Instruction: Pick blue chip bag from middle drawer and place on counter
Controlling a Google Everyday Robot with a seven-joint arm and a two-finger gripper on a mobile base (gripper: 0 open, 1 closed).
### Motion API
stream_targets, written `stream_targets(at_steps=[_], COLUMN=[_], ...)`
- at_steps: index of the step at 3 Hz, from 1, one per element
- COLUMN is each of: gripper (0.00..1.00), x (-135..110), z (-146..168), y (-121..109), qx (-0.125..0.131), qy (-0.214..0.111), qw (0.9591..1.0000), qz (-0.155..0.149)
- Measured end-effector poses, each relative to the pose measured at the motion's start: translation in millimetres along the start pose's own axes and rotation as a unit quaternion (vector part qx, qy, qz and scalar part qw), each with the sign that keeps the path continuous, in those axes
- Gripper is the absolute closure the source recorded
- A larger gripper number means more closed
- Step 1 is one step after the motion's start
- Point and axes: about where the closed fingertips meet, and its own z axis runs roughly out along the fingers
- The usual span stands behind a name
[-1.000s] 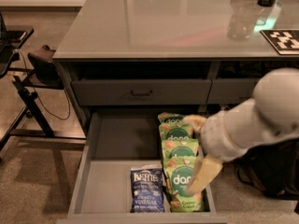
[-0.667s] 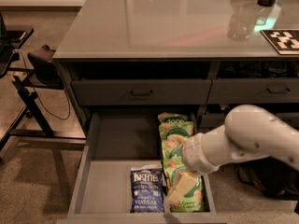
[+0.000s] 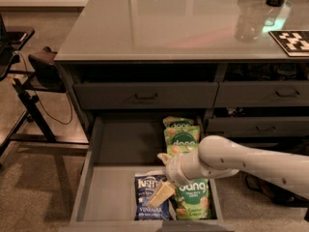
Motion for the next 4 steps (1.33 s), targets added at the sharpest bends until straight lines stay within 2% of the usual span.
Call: stream_targets(at_steps=[1, 2, 3, 4], gripper=[0.00, 0.00, 0.00, 0.00], x=[21.6, 44.6, 47.5, 59.8], z=[59.9, 108.9, 115.2, 114.4], y=[-15.2, -27.5, -24.5, -32.5], qx=[-0.009, -0.013, -0.018, -0.005], qy=[0.003, 0.013, 0.013, 0.020], qw=[0.9998, 0.9996, 0.9995, 0.9995], qz=[0.016, 0.019, 0.022, 0.024])
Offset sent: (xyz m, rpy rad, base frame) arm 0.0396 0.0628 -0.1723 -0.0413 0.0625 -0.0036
